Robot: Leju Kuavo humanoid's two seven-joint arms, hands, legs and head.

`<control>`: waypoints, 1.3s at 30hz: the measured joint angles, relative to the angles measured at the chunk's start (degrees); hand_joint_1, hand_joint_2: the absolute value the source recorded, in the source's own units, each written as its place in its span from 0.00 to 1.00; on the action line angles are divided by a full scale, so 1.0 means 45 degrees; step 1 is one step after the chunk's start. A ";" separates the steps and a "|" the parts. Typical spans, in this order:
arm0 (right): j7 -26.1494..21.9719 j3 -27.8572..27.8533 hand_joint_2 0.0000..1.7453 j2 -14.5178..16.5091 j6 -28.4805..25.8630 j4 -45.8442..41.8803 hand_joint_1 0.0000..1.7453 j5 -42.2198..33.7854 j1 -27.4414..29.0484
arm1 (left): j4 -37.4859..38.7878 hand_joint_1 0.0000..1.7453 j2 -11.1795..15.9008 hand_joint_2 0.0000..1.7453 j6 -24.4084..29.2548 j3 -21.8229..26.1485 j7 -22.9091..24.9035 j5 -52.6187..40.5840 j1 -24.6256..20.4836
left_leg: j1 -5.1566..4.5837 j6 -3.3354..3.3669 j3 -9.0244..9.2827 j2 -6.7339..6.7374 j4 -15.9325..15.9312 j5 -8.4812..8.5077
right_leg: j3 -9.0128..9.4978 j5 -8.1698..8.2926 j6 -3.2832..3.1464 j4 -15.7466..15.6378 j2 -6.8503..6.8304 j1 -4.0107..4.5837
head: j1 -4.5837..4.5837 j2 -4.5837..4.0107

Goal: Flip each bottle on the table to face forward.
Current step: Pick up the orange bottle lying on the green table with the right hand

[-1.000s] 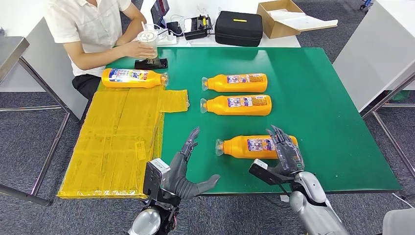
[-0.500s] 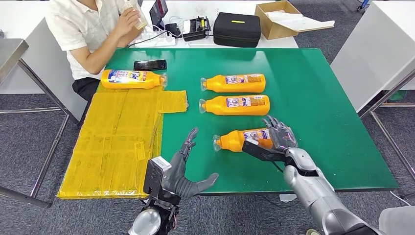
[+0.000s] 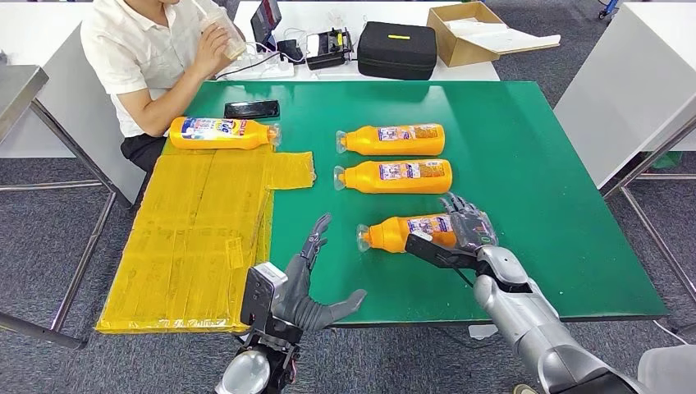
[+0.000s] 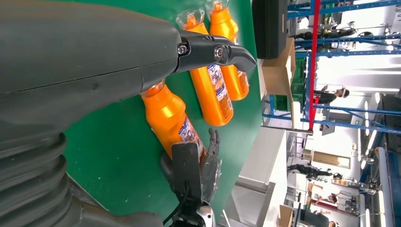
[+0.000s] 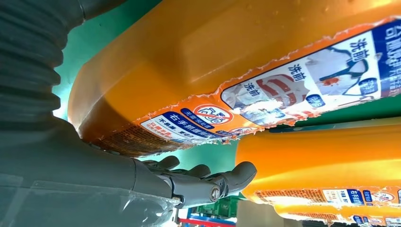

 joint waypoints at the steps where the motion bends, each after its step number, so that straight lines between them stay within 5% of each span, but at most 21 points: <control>1: 0.0001 0.0035 1.00 -0.0002 -0.0023 0.0007 0.00 -0.0061 -0.0008 | 0.0000 0.00 0.0000 1.00 0.0005 0.0000 -0.0002 -0.0007 0.0000 | 0.0000 0.0000 0.0001 0.0000 0.0000 0.0000 | 0.0001 0.0000 0.0000 0.0000 0.0000 0.0000 | 0.0000 0.0000; 3: 0.0001 0.0121 1.00 -0.0011 -0.0053 0.0023 0.00 -0.0154 -0.0033 | 0.0000 0.00 0.0000 1.00 0.0005 0.0000 -0.0007 -0.0016 0.0000 | 0.0000 0.0000 0.0001 0.0001 0.0000 0.0000 | 0.0001 0.0000 0.0000 0.0000 0.0000 0.0000 | 0.0000 0.0000; 7: -0.0081 0.0258 1.00 -0.0057 0.0124 0.0057 0.95 -0.0358 -0.0102 | 0.0000 0.00 0.0000 1.00 0.0005 -0.0001 -0.0012 -0.0018 -0.0001 | 0.0000 0.0000 0.0002 0.0001 0.0000 0.0000 | 0.0000 0.0000 0.0000 0.0000 0.0000 0.0000 | 0.0001 0.0000; 8: -0.0156 0.0299 1.00 -0.0083 0.0224 0.0067 1.00 -0.0479 -0.0126 | 0.0000 0.00 0.0000 1.00 0.0005 -0.0001 -0.0014 -0.0018 -0.0001 | 0.0000 0.0000 0.0002 0.0001 0.0000 0.0000 | 0.0001 0.0000 0.0000 0.0000 0.0000 0.0000 | 0.0000 0.0000; 39: -0.2002 0.0115 1.00 -0.0967 0.1362 -0.0454 1.00 -0.4497 0.0140 | -0.0001 0.00 0.0000 1.00 -0.0359 -0.0066 -0.0484 0.0400 -0.0036 | 0.0000 0.0003 0.0062 -0.0014 0.0003 -0.0006 | 0.0058 -0.0003 0.0001 -0.0003 -0.0006 0.0000 | 0.0002 0.0000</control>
